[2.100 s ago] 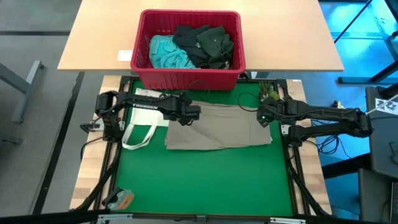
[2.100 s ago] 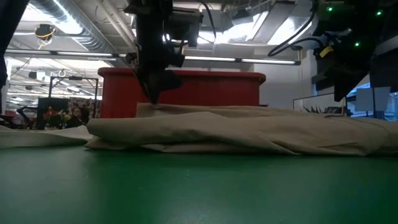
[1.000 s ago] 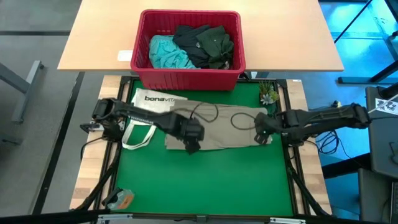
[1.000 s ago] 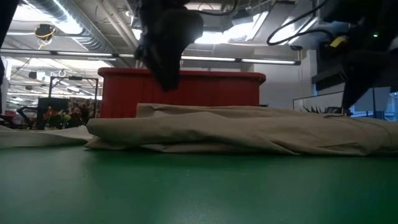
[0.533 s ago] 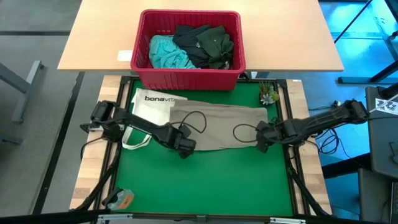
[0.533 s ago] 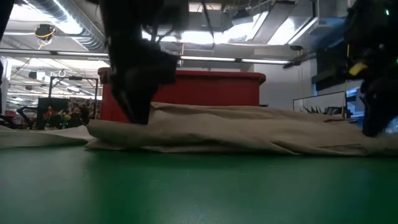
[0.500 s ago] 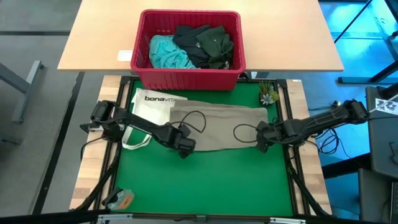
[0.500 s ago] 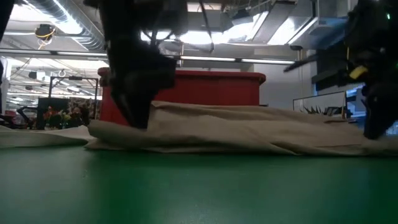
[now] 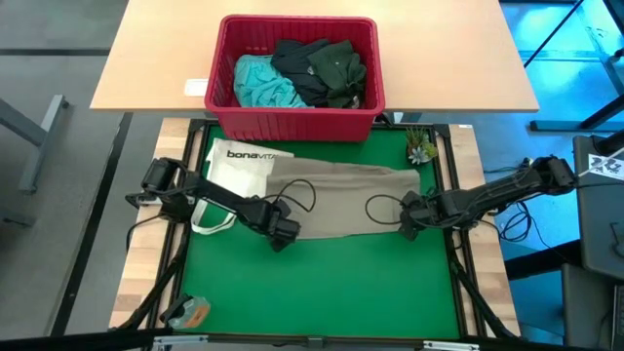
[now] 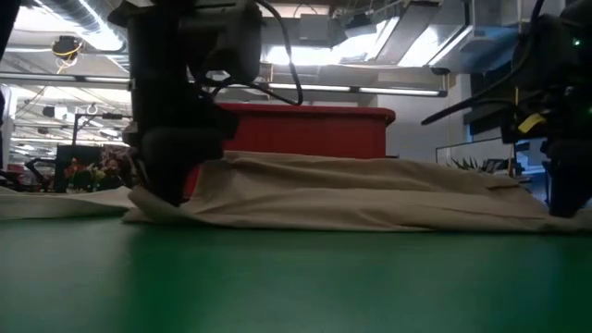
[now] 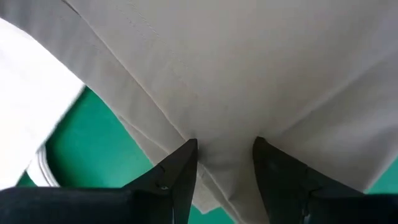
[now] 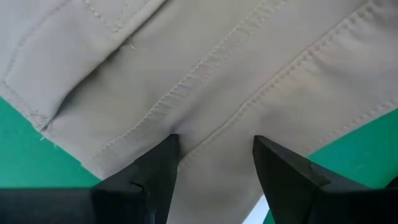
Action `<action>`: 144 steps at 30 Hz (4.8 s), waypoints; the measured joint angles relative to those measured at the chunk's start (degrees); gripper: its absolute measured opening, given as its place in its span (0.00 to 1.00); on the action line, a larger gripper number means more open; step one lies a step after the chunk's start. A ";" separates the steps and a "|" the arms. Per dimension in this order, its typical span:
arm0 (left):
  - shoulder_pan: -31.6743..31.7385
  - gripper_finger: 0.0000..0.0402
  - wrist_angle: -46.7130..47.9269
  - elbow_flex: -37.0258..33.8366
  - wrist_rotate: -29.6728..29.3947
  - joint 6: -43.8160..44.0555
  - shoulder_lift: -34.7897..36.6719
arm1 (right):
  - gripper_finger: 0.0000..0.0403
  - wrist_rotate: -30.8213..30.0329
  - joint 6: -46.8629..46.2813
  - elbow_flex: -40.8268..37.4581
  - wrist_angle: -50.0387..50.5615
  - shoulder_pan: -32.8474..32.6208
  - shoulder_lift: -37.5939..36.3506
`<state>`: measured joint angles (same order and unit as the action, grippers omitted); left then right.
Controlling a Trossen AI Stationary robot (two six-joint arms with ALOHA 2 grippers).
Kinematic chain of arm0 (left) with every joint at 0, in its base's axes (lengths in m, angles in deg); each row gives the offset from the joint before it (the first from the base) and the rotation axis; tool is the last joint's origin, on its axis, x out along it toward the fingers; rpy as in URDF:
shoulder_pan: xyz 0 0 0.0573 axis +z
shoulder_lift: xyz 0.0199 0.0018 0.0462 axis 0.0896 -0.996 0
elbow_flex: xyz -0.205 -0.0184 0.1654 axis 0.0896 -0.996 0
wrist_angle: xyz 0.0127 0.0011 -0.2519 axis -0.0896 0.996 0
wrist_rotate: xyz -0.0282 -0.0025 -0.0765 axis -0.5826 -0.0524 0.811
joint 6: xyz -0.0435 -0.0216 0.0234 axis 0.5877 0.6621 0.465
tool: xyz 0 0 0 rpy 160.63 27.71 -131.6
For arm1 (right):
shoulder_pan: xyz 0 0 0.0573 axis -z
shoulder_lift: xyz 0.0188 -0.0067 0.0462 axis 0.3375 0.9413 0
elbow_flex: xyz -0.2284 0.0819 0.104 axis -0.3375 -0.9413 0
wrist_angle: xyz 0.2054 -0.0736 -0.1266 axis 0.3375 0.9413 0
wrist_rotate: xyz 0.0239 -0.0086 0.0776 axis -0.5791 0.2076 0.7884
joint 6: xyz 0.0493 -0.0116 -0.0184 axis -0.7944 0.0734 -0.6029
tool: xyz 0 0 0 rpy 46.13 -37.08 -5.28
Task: Fold Laundry from Bin
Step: Fold the light brown shorts
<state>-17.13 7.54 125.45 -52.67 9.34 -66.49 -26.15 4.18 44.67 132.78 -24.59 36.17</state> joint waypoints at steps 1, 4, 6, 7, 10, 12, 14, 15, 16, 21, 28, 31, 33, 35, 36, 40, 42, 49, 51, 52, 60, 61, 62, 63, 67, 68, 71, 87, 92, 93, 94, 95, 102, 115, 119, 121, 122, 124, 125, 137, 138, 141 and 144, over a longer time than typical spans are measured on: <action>-0.36 0.38 0.37 0.00 0.43 0.09 0.00 | 0.52 0.81 0.02 0.00 -0.15 0.05 0.20; -1.52 0.38 0.90 0.00 0.93 0.78 0.00 | 0.52 3.56 0.07 0.02 -0.42 0.04 0.42; -2.25 0.38 0.91 0.00 1.70 1.15 0.00 | 0.52 5.50 0.10 0.01 -0.53 0.02 0.42; -2.53 0.38 0.91 0.00 2.29 1.18 0.00 | 0.52 6.34 0.23 0.01 -0.60 0.02 0.42; -3.42 0.38 0.79 0.02 2.64 2.35 0.02 | 0.52 7.38 1.30 0.25 -0.50 0.02 0.45; -3.63 0.38 0.58 0.02 2.46 3.08 0.02 | 0.52 7.26 1.53 1.16 0.23 0.00 0.52; -3.58 0.38 0.68 0.27 2.96 3.15 0.02 | 0.52 7.43 1.86 2.88 1.80 0.00 0.44; -3.57 0.38 0.85 0.55 3.15 3.14 0.02 | 0.52 7.37 2.57 4.12 3.00 -0.02 0.30; -3.57 0.38 1.20 0.99 3.35 3.02 0.00 | 0.52 7.18 3.34 5.63 4.19 -0.02 0.13; -3.29 0.38 4.94 5.43 3.12 1.08 0.34 | 0.52 -0.30 4.85 13.56 12.16 -0.02 0.08; -1.94 0.38 12.53 13.15 -2.44 -3.47 0.57 | 0.52 -12.79 6.45 17.55 12.51 0.00 0.12; 0.08 0.38 12.31 15.23 -4.04 -6.23 0.57 | 0.52 -14.84 7.52 17.49 11.38 0.02 0.66; 1.78 0.38 12.31 16.01 -4.92 -8.12 0.57 | 0.52 -15.24 7.56 17.49 10.76 0.26 1.40; 3.95 0.38 11.79 16.49 -5.32 -10.27 0.57 | 0.52 -15.27 7.98 17.49 9.72 1.26 2.13; 5.10 0.38 11.33 16.55 -5.34 -11.19 0.57 | 0.52 -15.28 8.58 17.49 9.55 2.03 2.58; 9.17 0.35 10.33 16.55 -5.38 -15.25 0.57 | 0.52 -15.20 12.52 17.51 7.86 6.74 4.14; 11.13 0.33 9.25 16.55 -6.20 -17.02 0.57 | 0.52 -14.77 14.76 17.51 6.55 9.46 5.11; 17.53 0.26 5.05 16.55 -8.58 -20.07 -0.29 | 0.52 -13.67 21.15 17.51 4.05 17.61 8.79; 19.00 0.24 4.88 16.55 -9.20 -20.62 -1.31 | 0.52 -13.71 21.72 17.51 4.02 19.61 10.19; 19.64 0.23 4.66 16.55 -9.40 -21.20 -1.70 | 0.52 -13.71 22.33 17.51 3.75 20.52 10.93; 22.82 0.19 3.76 16.52 -11.81 -22.60 -6.07 | 0.52 -13.64 27.10 17.55 -2.00 27.11 16.42; 23.14 0.18 3.56 16.52 -12.35 -22.61 -6.58 | 0.52 -13.66 27.27 17.56 -2.35 27.72 16.95; 23.47 0.18 3.51 16.52 -13.00 -22.61 -7.14 | 0.52 -13.57 27.28 17.59 -2.48 28.40 17.41; 23.83 0.17 3.52 16.52 -13.57 -22.61 -7.67 | 0.52 -13.25 27.28 17.59 -2.33 28.96 17.88; 25.17 0.17 3.53 16.52 -14.51 -22.59 -9.66 | 0.52 -13.17 27.30 17.59 -0.17 30.62 19.58; 25.45 0.17 3.41 16.52 -14.56 -22.58 -10.12 | 0.52 -13.18 27.30 17.59 0.14 30.96 19.91; 26.18 0.17 3.25 16.52 -15.24 -22.48 -11.79 | 0.52 -13.25 27.30 17.59 -0.16 31.34 20.57; 26.57 0.17 7.30 16.52 -17.74 -22.92 -6.58 | 0.52 -16.36 28.85 17.62 0.75 31.15 19.83; 26.07 0.17 7.31 16.52 -17.33 -22.94 -2.83 | 0.52 -18.72 28.78 19.14 3.84 31.15 17.24; 25.89 0.17 7.30 16.52 -17.00 -22.97 -2.34 | 0.52 -18.77 28.77 19.65 4.16 31.15 16.59; 25.64 0.17 7.25 16.52 -16.71 -22.98 -1.90 | 0.52 -18.76 28.75 20.11 4.33 31.15 15.89; 25.41 0.17 7.18 16.52 -16.20 -22.98 -1.40 | 0.52 -18.76 28.76 20.58 4.56 31.15 15.29; 23.19 0.17 7.16 16.52 -8.38 -23.36 -0.42 | 0.52 -17.38 28.70 21.77 4.64 31.12 12.39; 19.83 0.17 -0.67 9.65 -5.44 -21.14 -0.44 | 0.52 -9.68 28.59 16.63 2.50 31.06 12.21; 19.92 0.17 -4.12 6.36 -6.48 -20.47 -0.44 | 0.52 -9.67 27.74 14.58 0.65 31.10 12.21; 20.28 0.17 -5.45 4.46 -6.62 -19.57 -0.45 | 0.52 -9.67 27.16 13.75 -0.37 31.08 12.21; 20.40 0.17 -6.17 3.55 -6.65 -19.24 -0.46 | 0.52 -9.67 26.96 13.40 -0.69 31.08 12.21; 20.84 0.17 -8.88 1.27 -6.76 -18.37 -0.44 | 0.52 -9.67 26.72 12.79 -0.99 31.10 12.21; 21.08 0.17 -10.09 0.12 -6.75 -18.13 -0.46 | 0.52 -9.63 26.63 12.51 -1.37 31.10 12.21; 22.77 0.17 -11.14 -3.21 -8.01 -17.95 -0.20 | 0.52 -8.25 26.59 11.78 -1.73 31.15 14.99; 22.77 0.17 -10.93 -3.21 -8.14 -17.95 -0.22 | 0.52 -8.22 26.58 11.78 -1.75 31.15 15.33; 22.82 0.17 -9.26 -3.22 -8.34 -17.98 -0.26 | 0.52 -8.20 26.58 11.78 -1.79 31.15 16.05; 22.82 0.17 -6.65 -3.21 -8.58 -18.19 -0.28 | 0.52 -8.17 26.59 11.80 -1.84 31.13 16.34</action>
<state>5.69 0.89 122.23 -61.25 -8.85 -66.77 -34.33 30.77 56.48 130.93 6.54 52.51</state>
